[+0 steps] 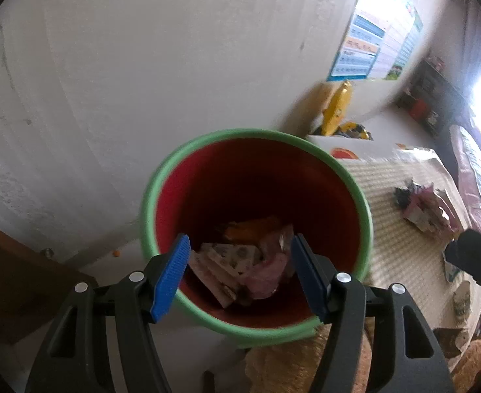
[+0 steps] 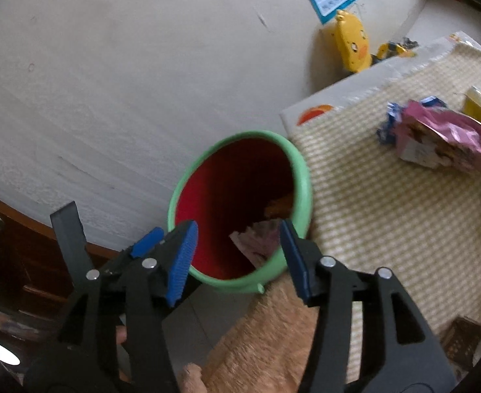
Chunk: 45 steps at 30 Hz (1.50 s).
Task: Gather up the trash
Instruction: 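Open both grippers to drop the wrappers and pink bag into the bucket, then grasp the dark cigarette box with the left gripper while the right grasps pink paper carton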
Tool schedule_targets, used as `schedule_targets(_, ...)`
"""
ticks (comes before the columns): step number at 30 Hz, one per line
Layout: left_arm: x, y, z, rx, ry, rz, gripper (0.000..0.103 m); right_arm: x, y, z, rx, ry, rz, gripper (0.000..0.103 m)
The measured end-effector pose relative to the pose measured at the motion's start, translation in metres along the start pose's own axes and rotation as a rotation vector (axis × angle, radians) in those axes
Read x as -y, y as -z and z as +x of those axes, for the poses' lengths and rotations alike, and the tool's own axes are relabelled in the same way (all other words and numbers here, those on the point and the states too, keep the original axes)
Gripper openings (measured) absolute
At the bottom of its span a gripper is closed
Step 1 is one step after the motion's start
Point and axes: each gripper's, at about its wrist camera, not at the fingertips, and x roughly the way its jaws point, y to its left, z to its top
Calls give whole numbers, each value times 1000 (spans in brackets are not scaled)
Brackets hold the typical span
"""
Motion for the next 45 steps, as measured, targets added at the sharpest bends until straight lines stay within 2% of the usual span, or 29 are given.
schedule_targets(7, 46, 12, -3, -28, 77, 89, 61, 36, 22, -49, 69, 114, 4, 57)
schedule_targets(15, 120, 36, -13, -41, 221, 304, 61, 112, 61, -120, 131, 298, 109, 58)
schedule_targets(17, 136, 43, -17, -43, 246, 355, 64, 137, 78, -136, 129, 335, 173, 63)
schedule_targets(20, 153, 52, -21, -56, 268, 407, 65, 168, 100, -150, 101, 372, 236, 65)
schedule_targets(25, 169, 60, -18, -94, 288, 438, 65, 196, 131, -154, 2, 416, 238, 77)
schedule_targets(29, 184, 69, -20, -105, 285, 486, 66, 202, 137, -138, -70, 387, 226, 86)
schedule_targets(32, 194, 75, -22, -113, 291, 521, 66, 201, 133, -119, -143, 410, 174, 93)
schedule_targets(34, 199, 78, -23, -121, 294, 545, 67, 200, 132, -106, -193, 438, 144, 93)
schedule_targets(37, 205, 82, -24, -127, 297, 578, 69, 199, 130, -99, -199, 457, 111, 92)
schedule_targets(38, 206, 83, -24, -128, 295, 586, 70, 198, 129, -101, -190, 457, 107, 81)
schedule_targets(39, 207, 84, -23, -130, 294, 591, 70, 200, 128, -103, -179, 448, 115, 58)
schedule_targets(45, 214, 89, -20, -151, 296, 613, 70, 219, 128, -132, -38, 335, 232, 55)
